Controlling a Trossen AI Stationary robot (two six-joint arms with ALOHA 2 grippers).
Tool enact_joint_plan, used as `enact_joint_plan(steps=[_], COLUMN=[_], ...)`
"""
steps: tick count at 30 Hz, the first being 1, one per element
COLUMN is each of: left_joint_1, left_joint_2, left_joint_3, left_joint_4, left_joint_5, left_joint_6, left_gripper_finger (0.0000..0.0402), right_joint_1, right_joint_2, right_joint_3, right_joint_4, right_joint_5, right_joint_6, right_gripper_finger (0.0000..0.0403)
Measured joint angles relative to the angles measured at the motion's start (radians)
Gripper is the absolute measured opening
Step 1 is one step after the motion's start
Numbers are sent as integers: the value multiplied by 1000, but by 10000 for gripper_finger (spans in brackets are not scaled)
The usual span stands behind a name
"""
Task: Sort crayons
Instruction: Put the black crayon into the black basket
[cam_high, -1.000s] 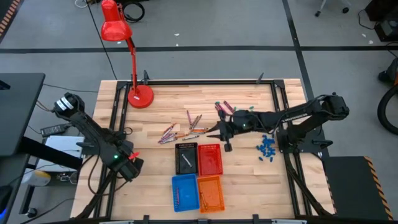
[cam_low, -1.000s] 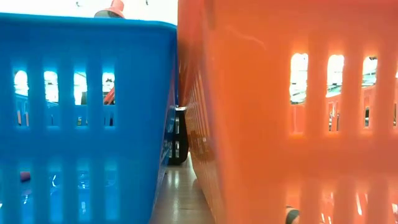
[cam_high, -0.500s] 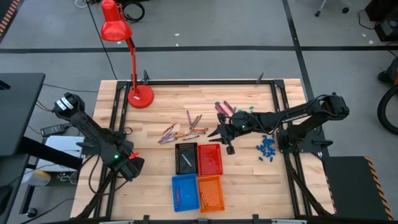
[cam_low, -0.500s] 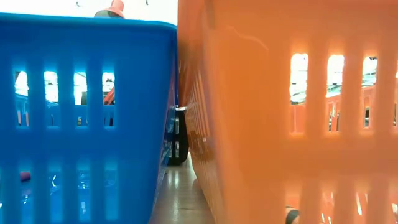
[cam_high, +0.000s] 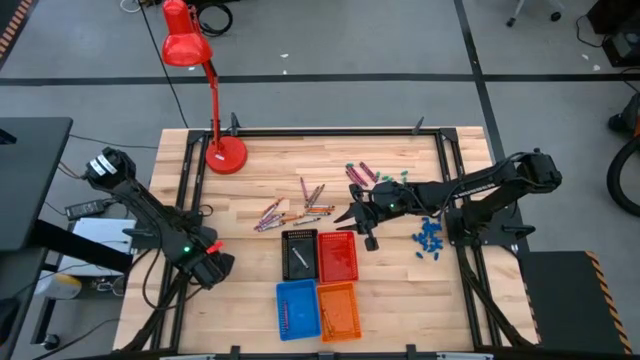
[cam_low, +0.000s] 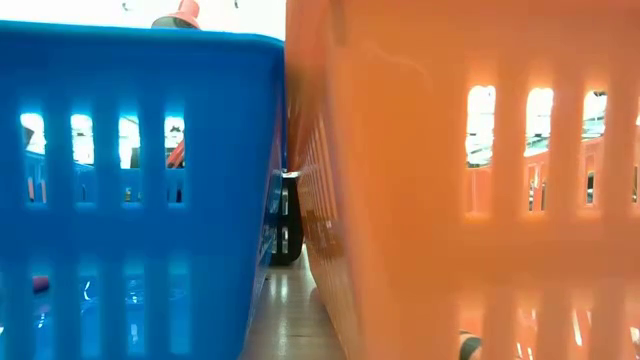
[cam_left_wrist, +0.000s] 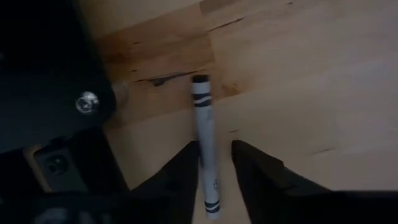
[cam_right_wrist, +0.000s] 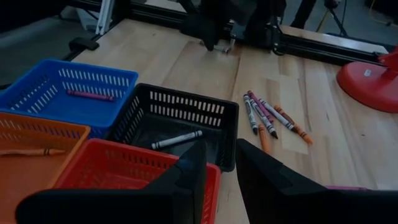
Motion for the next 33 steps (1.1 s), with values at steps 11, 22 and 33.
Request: enact_joint_plan(steps=[11,22,33], left_joint_1=[0,-1,8], left_joint_2=[0,6,5], left_joint_3=[1,103,120], left_joint_4=[0,-27,260], left_joint_5=[4,-161,-594], left_joint_6=[52,43,154], left_gripper_finger=[25,29,29], right_joint_1=[-1,-8,-10], right_joint_2=[0,0,-34], right_joint_3=[0,0,0], right_joint_4=[0,-24,-145], right_joint_5=[9,12,113], right_joint_6=[-8,-11,-37], right_gripper_finger=[91,91,91])
